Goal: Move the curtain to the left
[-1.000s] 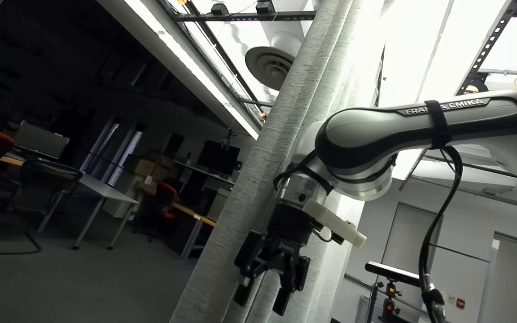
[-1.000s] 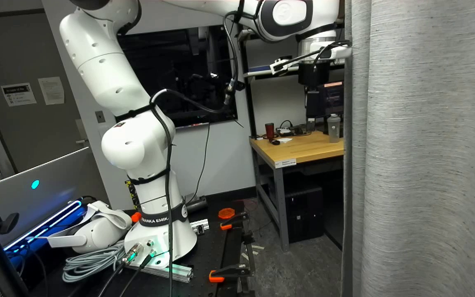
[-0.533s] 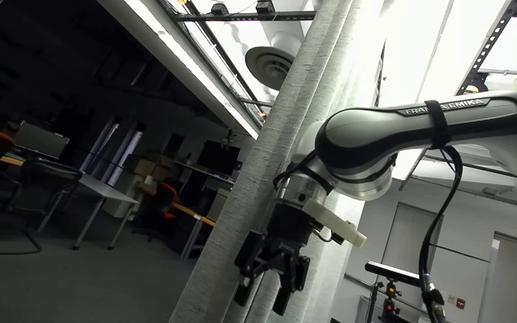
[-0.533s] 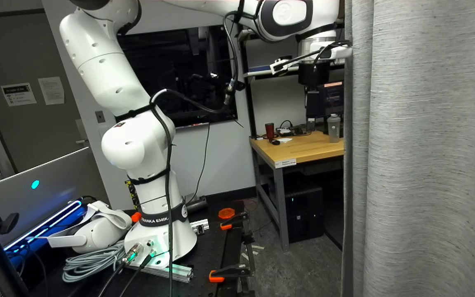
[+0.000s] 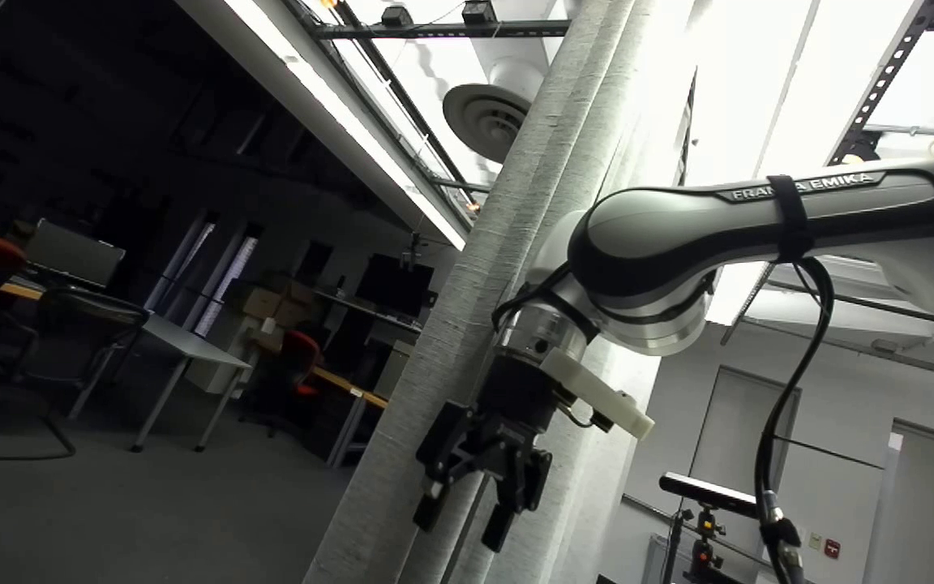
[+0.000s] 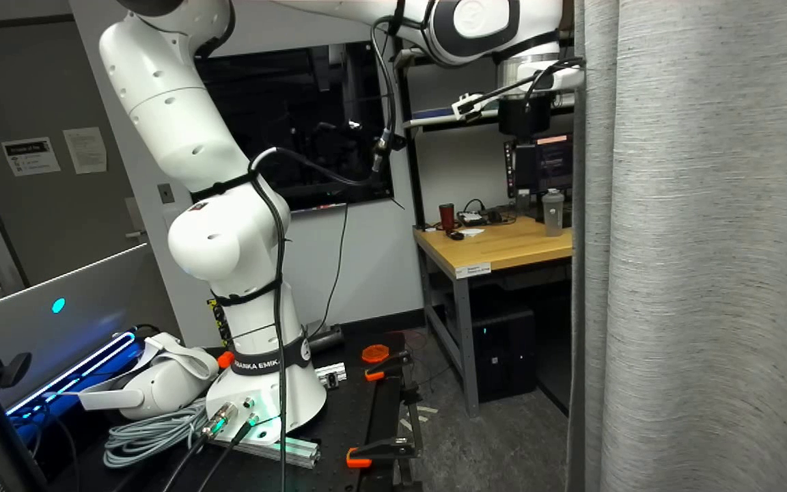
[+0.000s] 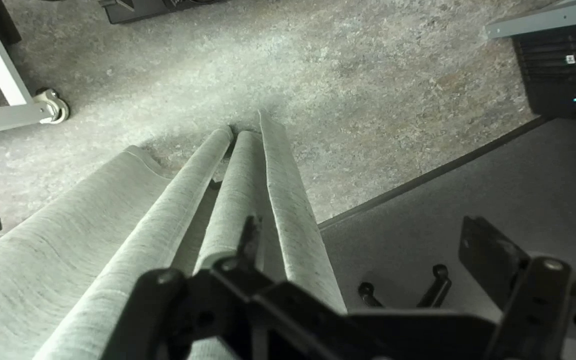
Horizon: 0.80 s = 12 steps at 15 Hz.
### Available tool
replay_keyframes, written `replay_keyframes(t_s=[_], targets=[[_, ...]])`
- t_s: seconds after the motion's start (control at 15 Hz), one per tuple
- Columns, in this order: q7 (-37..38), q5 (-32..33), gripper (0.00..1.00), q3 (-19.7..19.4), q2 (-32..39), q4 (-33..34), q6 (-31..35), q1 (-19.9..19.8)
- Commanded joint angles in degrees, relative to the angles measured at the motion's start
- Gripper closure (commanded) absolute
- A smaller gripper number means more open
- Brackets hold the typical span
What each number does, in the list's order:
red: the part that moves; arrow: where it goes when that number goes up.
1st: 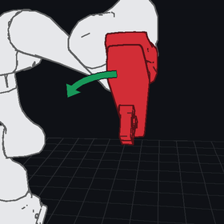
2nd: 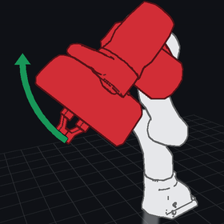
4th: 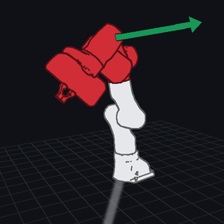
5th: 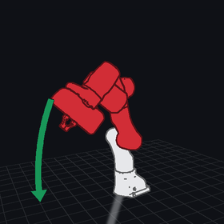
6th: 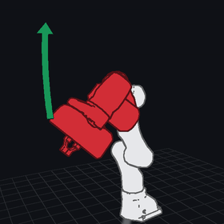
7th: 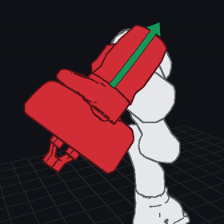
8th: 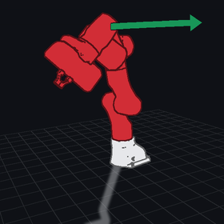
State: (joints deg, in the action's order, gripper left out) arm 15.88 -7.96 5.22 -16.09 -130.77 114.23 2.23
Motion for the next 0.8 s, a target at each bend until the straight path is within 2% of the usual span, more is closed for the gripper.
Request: replay_keyframes(t_s=[0.0,0.27,0.73], targets=[[-0.13,1.37,0.0,0.77,0.83,2.7,3.17,0.3],[-0.82,2.03,0.0,1.29,-0.48,5.1,4.51,0.59],[-0.48,7.71,0.0,1.15,-4.81,7.02,4.34,-0.71]])
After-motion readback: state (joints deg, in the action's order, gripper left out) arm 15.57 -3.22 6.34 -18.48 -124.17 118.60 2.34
